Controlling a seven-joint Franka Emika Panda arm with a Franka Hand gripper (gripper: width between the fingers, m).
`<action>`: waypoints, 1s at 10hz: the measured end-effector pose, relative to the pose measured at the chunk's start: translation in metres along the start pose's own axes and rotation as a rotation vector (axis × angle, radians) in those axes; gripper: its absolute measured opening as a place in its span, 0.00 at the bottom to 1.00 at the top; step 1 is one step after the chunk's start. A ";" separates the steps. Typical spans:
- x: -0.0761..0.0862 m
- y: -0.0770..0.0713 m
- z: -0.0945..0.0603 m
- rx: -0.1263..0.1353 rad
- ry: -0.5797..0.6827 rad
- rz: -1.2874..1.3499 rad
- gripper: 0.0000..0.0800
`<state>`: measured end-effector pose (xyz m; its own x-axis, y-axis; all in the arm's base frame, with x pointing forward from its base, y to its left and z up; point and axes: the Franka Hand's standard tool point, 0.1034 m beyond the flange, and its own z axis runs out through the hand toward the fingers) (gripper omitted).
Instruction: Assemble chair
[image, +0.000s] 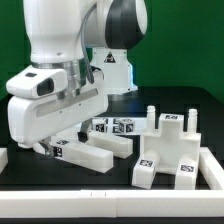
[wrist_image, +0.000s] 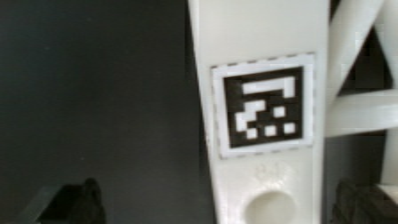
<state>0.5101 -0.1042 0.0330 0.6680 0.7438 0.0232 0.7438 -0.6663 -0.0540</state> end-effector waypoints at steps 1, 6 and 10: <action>-0.009 0.006 -0.002 -0.021 0.032 -0.031 0.81; -0.041 0.015 -0.001 -0.002 0.130 0.015 0.81; -0.051 0.020 -0.008 0.028 0.248 0.060 0.81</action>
Offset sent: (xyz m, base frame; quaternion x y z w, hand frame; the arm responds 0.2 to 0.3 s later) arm -0.0041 0.0147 0.0005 0.0289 0.1888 0.0194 0.9814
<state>0.4908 -0.1561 0.0388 0.6995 0.6646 0.2627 0.7036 -0.7048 -0.0906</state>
